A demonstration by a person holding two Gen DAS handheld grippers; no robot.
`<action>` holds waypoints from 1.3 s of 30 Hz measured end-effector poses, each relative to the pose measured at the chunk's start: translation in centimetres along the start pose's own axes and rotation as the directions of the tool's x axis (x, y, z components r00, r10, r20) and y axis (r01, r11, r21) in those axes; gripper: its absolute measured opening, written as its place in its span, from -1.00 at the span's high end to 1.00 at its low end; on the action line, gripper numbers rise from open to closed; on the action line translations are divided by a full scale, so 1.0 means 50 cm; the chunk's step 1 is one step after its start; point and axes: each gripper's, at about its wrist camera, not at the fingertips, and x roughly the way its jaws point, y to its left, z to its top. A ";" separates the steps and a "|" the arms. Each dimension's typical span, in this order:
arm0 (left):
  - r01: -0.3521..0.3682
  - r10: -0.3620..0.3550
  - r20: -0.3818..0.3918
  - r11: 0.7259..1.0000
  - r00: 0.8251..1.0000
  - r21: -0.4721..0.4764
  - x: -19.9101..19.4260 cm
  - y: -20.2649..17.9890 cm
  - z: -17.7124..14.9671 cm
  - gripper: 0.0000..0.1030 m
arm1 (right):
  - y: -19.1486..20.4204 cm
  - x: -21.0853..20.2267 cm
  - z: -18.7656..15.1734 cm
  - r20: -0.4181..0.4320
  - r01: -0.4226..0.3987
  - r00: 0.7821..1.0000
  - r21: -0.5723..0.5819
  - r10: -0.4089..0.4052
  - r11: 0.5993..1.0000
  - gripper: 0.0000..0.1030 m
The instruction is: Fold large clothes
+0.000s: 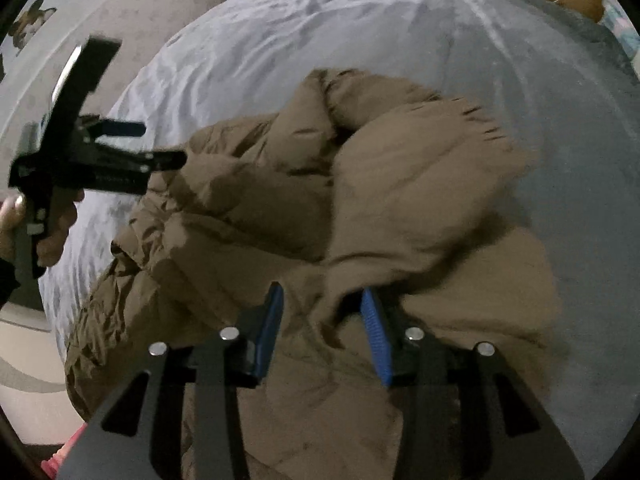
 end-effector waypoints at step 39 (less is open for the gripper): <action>-0.214 0.216 0.013 0.974 0.976 -0.073 -0.050 0.217 -0.274 -0.63 | 0.313 0.174 -0.009 0.064 0.034 0.998 -0.135 -0.026 0.990 0.39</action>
